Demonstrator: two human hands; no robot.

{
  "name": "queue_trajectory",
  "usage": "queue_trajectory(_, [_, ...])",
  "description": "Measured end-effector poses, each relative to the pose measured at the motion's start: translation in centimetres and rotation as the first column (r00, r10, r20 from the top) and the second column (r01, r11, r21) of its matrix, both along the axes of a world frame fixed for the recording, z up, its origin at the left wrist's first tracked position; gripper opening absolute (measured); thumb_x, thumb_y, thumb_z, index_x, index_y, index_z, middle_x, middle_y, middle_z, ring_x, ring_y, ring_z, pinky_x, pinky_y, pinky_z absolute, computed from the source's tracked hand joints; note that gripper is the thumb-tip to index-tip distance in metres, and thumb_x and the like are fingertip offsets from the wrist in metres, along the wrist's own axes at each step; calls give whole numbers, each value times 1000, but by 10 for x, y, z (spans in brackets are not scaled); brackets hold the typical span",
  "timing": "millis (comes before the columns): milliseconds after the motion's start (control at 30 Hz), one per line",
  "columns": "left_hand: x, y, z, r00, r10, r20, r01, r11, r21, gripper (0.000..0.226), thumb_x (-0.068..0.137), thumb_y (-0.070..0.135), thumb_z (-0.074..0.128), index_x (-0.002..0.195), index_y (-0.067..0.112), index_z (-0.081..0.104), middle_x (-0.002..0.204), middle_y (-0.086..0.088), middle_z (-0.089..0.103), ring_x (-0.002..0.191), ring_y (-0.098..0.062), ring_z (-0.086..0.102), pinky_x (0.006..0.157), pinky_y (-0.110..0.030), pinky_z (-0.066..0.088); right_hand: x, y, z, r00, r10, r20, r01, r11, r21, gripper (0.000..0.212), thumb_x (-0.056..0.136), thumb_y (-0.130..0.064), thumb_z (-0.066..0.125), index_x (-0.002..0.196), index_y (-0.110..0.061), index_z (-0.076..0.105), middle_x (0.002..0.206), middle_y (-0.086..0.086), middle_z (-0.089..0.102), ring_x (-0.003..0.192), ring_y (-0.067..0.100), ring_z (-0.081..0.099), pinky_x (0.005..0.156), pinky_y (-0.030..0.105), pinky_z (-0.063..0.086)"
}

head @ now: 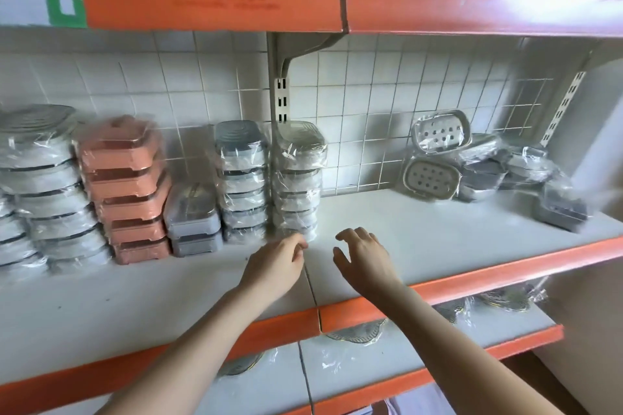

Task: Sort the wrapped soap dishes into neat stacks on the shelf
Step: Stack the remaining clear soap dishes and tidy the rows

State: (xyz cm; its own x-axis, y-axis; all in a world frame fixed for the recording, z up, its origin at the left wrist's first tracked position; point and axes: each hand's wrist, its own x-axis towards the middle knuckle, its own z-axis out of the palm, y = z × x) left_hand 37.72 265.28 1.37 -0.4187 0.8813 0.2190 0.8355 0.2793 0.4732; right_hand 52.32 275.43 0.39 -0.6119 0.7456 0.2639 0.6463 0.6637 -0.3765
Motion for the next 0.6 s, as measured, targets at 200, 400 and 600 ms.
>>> queue_trajectory(200, [59,49,7,996,-95,-5,95,995,11,22,93,20,46,110,26,59,115,9,65,105,-17,59,84,-32,47,63,33,10,996,-86,-31,87,996,2,33,95,-33,47,124,-18,53,123,4,55,114,26,50,91,37,43])
queue_trajectory(400, [127,101,14,989,-146,-21,146,989,10,23,94,21,45,111,27,58,117,11,63,107,-15,58,83,-29,42,134,70,14,985,-167,-52,166,986,-31,33,95,-32,48,123,-17,54,122,6,55,115,27,50,92,39,43])
queue_trajectory(600, [187,148,20,985,-170,-28,170,985,14,22,94,23,45,111,27,57,118,12,62,108,-16,57,83,-30,42,200,108,20,972,-223,-71,222,975,-28,33,94,-32,50,121,-15,55,119,9,57,112,30,52,92,40,44])
